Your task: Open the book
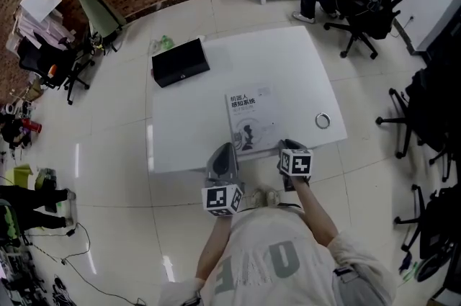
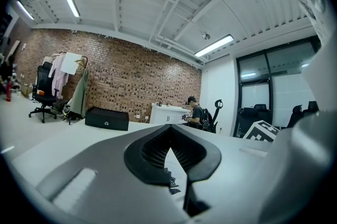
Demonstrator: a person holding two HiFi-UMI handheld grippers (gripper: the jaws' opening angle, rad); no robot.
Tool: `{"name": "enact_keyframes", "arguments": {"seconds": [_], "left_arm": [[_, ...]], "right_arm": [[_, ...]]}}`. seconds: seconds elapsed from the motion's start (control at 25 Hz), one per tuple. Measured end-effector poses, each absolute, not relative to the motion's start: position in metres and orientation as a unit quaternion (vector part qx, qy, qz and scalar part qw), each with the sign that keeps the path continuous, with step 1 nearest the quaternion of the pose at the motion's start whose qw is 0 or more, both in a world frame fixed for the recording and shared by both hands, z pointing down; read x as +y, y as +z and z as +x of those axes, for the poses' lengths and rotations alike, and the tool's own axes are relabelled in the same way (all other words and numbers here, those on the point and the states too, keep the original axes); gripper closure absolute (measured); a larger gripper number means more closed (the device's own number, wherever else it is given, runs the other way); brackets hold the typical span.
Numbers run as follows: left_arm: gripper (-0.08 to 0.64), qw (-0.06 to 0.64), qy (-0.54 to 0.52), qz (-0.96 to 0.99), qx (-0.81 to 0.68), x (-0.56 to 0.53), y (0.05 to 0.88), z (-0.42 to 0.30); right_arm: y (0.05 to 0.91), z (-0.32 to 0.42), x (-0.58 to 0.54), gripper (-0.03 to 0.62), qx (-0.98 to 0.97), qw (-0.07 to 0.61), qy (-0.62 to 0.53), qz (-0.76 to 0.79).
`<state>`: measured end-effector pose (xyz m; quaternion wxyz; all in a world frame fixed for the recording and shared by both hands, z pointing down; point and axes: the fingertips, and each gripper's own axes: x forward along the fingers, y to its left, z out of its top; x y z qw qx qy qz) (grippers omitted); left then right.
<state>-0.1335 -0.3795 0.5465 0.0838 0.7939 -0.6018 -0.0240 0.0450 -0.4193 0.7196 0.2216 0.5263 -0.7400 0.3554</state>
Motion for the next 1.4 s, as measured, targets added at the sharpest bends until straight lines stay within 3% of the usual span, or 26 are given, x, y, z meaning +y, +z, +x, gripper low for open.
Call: {"name": "enact_keyframes", "arguments": {"seconds": [0.2, 0.56, 0.64, 0.88, 1.08, 1.2, 1.4], "left_arm": [[0.549, 0.087, -0.025, 0.789, -0.607, -0.378, 0.547, -0.138], [0.558, 0.082, 0.053, 0.808, -0.580, -0.382, 0.573, -0.113], [0.460, 0.077, 0.083, 0.822, -0.559, -0.382, 0.588, -0.098], [0.399, 0.056, 0.161, 0.850, -0.499, -0.389, 0.621, -0.066], [0.407, 0.049, 0.199, 0.830, -0.519, -0.405, 0.638, -0.073], [0.488, 0.050, 0.186, 0.819, -0.540, -0.413, 0.632, -0.082], [0.539, 0.061, 0.146, 0.810, -0.564, -0.413, 0.629, -0.092]], "right_arm": [[0.701, 0.043, -0.418, 0.543, -0.751, 0.244, 0.306, 0.531], [0.613, 0.004, -0.414, 0.589, -0.815, 0.148, 0.274, 0.489], [0.598, -0.008, -0.414, 0.589, -0.829, 0.135, 0.268, 0.472], [0.565, -0.048, -0.415, 0.591, -0.858, 0.105, 0.280, 0.417], [0.557, -0.066, -0.412, 0.591, -0.869, 0.109, 0.285, 0.390], [0.556, -0.070, -0.408, 0.589, -0.873, 0.116, 0.278, 0.384], [0.556, -0.071, -0.407, 0.576, -0.880, 0.116, 0.261, 0.380]]}}
